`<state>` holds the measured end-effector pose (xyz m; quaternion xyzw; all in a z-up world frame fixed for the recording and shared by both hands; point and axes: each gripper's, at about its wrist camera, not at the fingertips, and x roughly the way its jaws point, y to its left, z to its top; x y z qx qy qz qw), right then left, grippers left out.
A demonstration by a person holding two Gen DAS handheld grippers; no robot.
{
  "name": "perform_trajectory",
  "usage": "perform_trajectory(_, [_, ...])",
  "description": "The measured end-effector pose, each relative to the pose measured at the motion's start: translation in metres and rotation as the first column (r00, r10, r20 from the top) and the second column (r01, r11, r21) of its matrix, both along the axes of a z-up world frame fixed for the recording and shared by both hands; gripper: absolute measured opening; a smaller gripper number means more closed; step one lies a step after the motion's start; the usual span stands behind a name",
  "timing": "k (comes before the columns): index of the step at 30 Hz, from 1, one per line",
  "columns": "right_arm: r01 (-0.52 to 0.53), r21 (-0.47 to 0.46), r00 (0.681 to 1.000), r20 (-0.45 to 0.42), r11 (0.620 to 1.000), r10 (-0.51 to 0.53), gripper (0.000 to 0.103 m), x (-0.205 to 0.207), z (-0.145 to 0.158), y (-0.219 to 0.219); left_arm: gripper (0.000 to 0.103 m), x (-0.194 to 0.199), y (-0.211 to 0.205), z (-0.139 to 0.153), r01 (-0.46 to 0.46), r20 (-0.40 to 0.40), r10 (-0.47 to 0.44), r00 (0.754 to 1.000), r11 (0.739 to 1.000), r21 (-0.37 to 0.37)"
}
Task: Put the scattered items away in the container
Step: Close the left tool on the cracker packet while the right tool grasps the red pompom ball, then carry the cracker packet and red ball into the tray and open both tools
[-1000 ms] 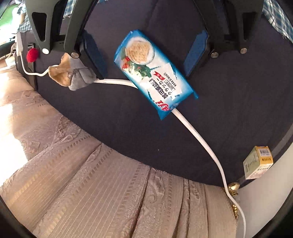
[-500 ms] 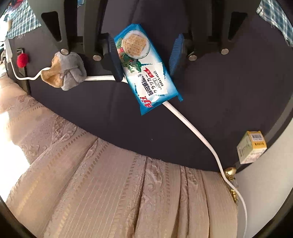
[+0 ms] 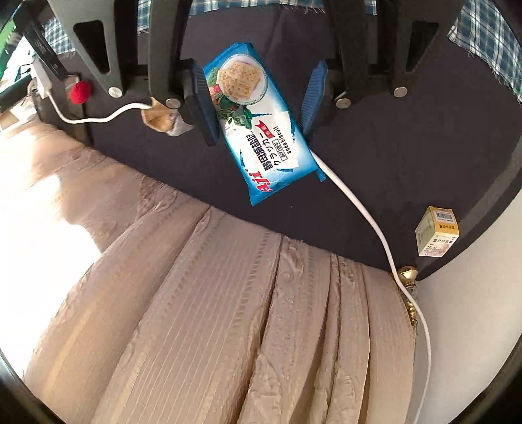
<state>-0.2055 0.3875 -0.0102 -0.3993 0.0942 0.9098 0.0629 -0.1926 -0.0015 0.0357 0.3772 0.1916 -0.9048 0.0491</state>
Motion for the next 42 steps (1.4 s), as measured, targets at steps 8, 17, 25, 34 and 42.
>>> perform_trajectory(8, [-0.06, 0.062, 0.998, 0.031, 0.996, 0.058, 0.08, -0.039, -0.003, -0.02, 0.051, -0.001, 0.012, -0.003, 0.031, 0.013, -0.031, 0.999, 0.999, 0.008])
perform_trajectory(17, [-0.05, 0.168, 0.994, 0.106, 0.985, 0.032, 0.037, -0.048, -0.018, -0.036, 0.051, -0.005, 0.022, -0.004, 0.062, 0.01, -0.062, 0.998, 0.998, 0.002])
perform_trajectory(25, [-0.109, 0.056, 0.991, -0.073, 0.992, 0.113, 0.037, 0.037, 0.044, -0.041, 0.051, 0.004, 0.035, 0.005, 0.104, -0.019, -0.104, 0.994, 0.995, 0.007])
perform_trajectory(34, [-0.068, 0.025, 0.983, -0.172, 0.997, 0.071, 0.037, 0.176, 0.072, -0.01, 0.051, 0.022, 0.071, 0.02, 0.217, -0.067, -0.217, 0.974, 0.976, -0.005])
perform_trajectory(42, [0.207, 0.024, 0.961, -0.193, 0.978, -0.198, 0.037, 0.294, 0.08, 0.092, 0.051, 0.047, 0.125, 0.022, 0.384, -0.084, -0.389, 0.918, 0.921, -0.07])
